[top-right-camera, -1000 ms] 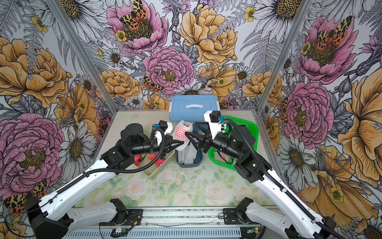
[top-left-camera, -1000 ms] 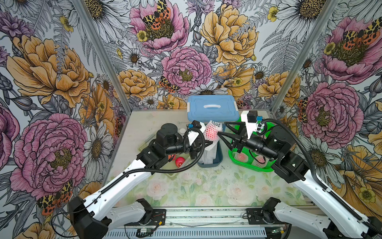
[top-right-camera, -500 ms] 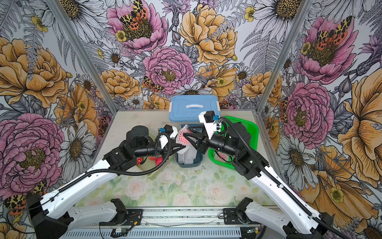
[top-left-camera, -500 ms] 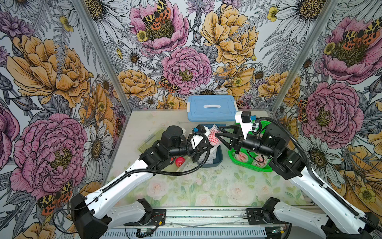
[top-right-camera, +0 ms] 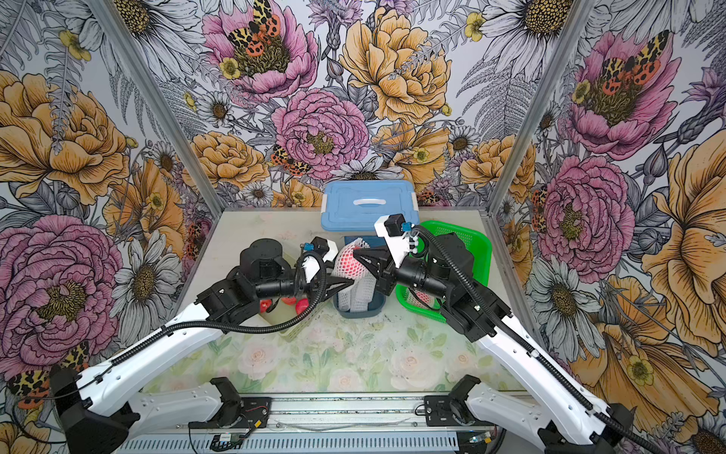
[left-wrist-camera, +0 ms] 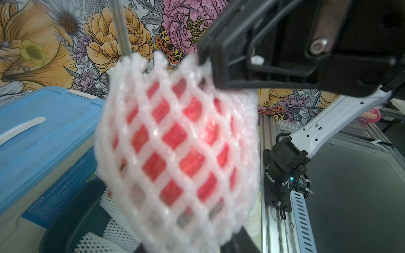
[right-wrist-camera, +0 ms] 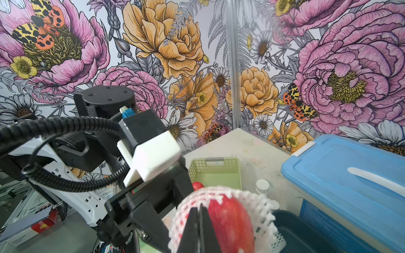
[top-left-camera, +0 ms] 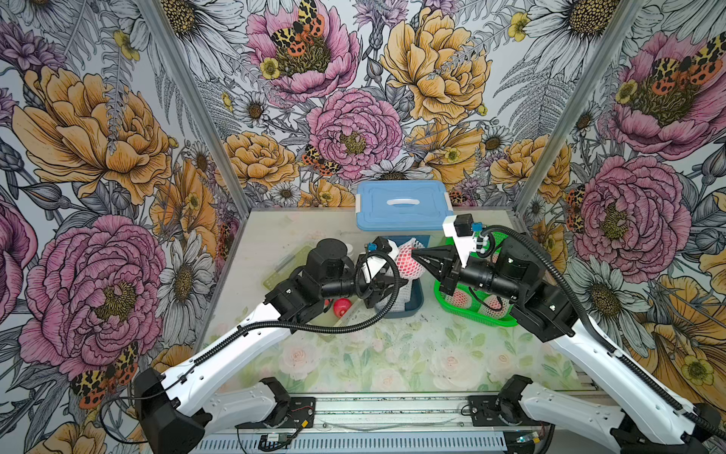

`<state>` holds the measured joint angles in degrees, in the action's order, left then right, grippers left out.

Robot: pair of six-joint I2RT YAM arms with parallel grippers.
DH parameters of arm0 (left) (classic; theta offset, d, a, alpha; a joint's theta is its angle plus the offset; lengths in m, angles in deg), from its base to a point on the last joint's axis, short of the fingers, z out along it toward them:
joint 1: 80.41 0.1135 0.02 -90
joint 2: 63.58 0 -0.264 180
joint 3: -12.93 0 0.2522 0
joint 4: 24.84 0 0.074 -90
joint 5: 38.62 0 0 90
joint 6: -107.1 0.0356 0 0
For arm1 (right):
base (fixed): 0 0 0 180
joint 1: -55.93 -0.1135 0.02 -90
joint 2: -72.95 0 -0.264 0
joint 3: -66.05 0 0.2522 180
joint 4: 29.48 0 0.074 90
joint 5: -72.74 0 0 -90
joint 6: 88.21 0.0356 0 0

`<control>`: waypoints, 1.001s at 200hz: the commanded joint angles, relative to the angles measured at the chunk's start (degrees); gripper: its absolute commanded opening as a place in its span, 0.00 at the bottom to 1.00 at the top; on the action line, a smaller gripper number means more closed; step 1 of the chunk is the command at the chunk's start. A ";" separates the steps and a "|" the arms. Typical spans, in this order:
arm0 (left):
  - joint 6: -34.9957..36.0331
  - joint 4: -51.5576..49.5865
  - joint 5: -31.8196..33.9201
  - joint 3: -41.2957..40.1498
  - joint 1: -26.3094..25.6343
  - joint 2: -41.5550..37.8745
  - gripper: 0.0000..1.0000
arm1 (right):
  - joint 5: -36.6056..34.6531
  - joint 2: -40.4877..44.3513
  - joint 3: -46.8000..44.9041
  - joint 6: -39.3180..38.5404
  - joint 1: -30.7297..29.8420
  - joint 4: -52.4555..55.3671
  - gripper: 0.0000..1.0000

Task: Remove foam nets from apples
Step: Remove the foam net from the apple.

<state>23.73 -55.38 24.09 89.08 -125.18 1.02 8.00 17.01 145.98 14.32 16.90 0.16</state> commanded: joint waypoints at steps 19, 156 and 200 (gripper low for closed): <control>0.29 0.21 -1.26 2.47 -0.20 0.51 0.99 | 0.41 1.26 1.02 -0.04 -0.44 0.34 0.00; 0.25 3.52 -2.69 2.98 -0.29 1.26 0.46 | -0.73 -0.48 1.64 -0.07 -5.37 -1.78 0.00; 0.05 4.82 -2.68 1.94 -0.36 -0.26 0.22 | -2.98 0.26 1.16 0.56 -5.38 -1.79 0.28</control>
<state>23.25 -53.39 22.26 91.40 -125.23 2.63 7.80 16.53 146.42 14.83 11.92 -1.33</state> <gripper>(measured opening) 0.254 0.201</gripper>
